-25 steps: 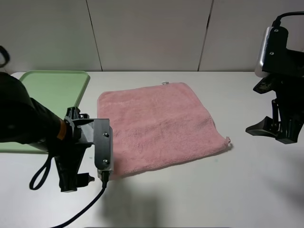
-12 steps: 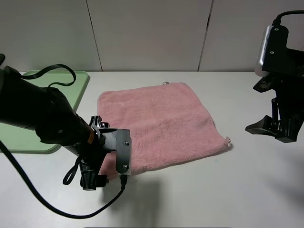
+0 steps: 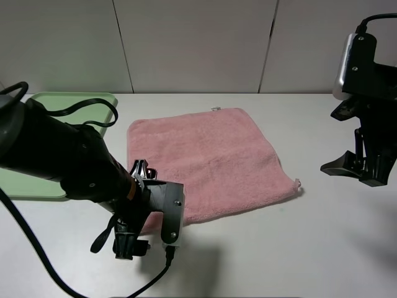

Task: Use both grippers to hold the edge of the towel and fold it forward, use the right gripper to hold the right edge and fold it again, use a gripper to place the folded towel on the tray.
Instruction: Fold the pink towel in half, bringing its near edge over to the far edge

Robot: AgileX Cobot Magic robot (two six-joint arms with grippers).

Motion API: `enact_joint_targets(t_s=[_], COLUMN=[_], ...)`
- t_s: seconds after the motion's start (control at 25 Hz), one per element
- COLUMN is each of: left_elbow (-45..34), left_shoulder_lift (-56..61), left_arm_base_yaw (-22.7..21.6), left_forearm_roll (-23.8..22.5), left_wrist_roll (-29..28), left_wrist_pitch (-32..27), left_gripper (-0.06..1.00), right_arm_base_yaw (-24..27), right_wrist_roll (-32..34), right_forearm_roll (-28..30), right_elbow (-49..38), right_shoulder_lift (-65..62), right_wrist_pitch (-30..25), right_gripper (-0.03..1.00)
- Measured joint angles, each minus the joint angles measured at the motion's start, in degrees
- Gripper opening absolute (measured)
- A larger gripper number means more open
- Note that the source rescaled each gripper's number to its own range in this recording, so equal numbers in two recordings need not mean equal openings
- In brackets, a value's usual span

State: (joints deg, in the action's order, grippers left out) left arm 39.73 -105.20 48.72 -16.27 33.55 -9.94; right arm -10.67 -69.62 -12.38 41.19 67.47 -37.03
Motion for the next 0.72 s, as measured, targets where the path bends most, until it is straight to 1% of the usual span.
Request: enact_joint_targets(t_s=[0.72], left_elbow=[1.26], left_shoulder_lift=[-2.09], left_arm_base_yaw=[0.06], left_forearm_roll=[0.68], left_wrist_roll=[-0.06], left_wrist_pitch=[-1.72], left_gripper=[0.98], right_arm_base_yaw=[0.0], right_wrist_roll=[-0.06], right_forearm_roll=[-0.05], right_elbow=[0.0], right_shoulder_lift=[0.35], right_wrist_pitch=[0.06], right_gripper=[1.0])
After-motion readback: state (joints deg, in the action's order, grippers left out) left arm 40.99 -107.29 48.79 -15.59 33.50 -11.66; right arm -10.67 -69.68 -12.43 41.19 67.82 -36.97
